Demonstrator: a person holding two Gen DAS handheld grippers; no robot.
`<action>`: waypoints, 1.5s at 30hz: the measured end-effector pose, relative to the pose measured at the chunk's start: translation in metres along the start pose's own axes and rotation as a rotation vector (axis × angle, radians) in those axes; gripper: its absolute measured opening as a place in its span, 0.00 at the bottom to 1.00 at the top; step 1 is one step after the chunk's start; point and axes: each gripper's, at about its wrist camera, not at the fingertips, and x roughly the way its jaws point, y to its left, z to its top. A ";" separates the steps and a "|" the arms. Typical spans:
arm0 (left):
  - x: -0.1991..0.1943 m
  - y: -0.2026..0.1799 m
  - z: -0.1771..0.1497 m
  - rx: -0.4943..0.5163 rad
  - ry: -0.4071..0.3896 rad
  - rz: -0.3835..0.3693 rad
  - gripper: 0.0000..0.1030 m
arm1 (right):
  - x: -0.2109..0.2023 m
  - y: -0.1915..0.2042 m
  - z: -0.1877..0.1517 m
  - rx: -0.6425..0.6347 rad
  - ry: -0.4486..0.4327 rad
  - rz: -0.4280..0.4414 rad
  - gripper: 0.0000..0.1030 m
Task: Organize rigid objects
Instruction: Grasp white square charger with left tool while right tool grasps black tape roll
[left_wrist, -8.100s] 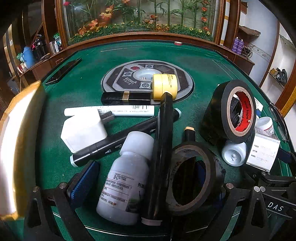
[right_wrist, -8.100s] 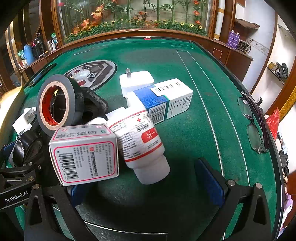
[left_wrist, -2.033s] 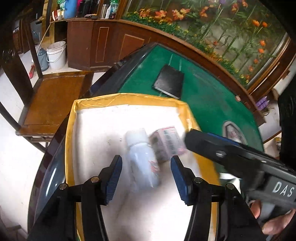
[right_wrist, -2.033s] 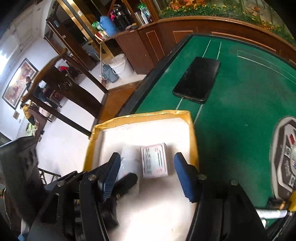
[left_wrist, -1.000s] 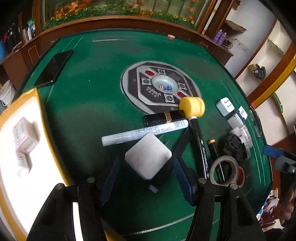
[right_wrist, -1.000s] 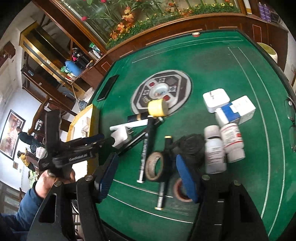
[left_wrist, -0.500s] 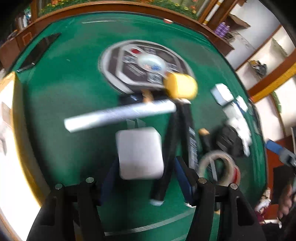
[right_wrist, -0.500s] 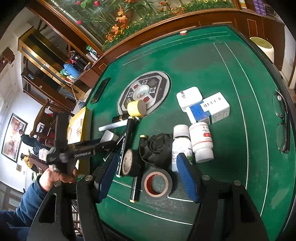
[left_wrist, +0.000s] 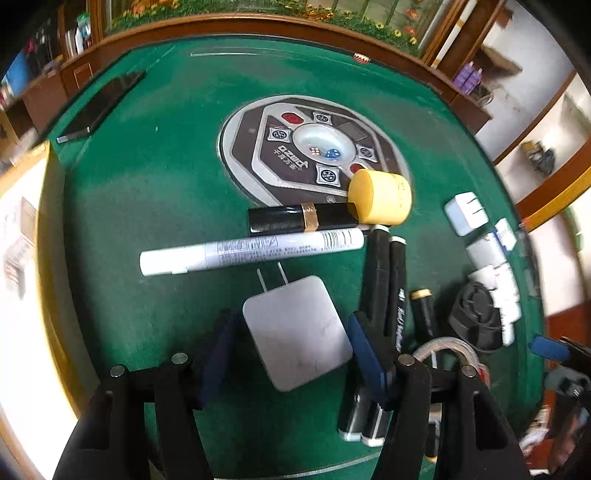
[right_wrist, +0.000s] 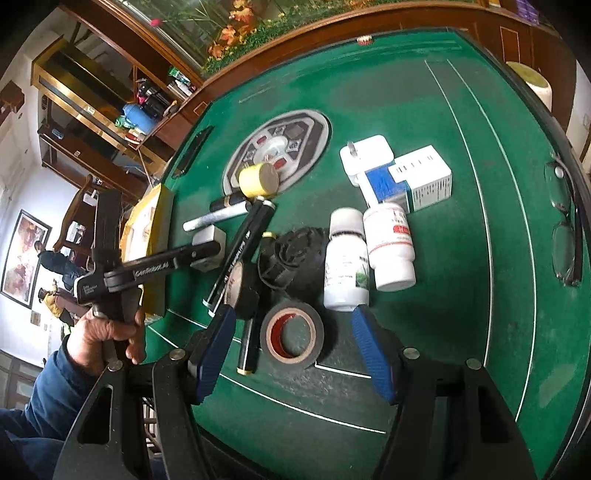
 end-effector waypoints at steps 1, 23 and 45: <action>0.002 -0.004 0.001 0.019 -0.005 0.027 0.64 | 0.001 0.000 -0.001 -0.001 0.006 0.001 0.63; -0.034 0.004 -0.045 -0.054 -0.074 -0.010 0.50 | 0.053 0.041 -0.028 -0.359 0.153 -0.173 0.69; -0.066 0.011 -0.057 -0.064 -0.127 -0.050 0.50 | 0.068 0.058 -0.027 -0.447 0.133 -0.262 0.59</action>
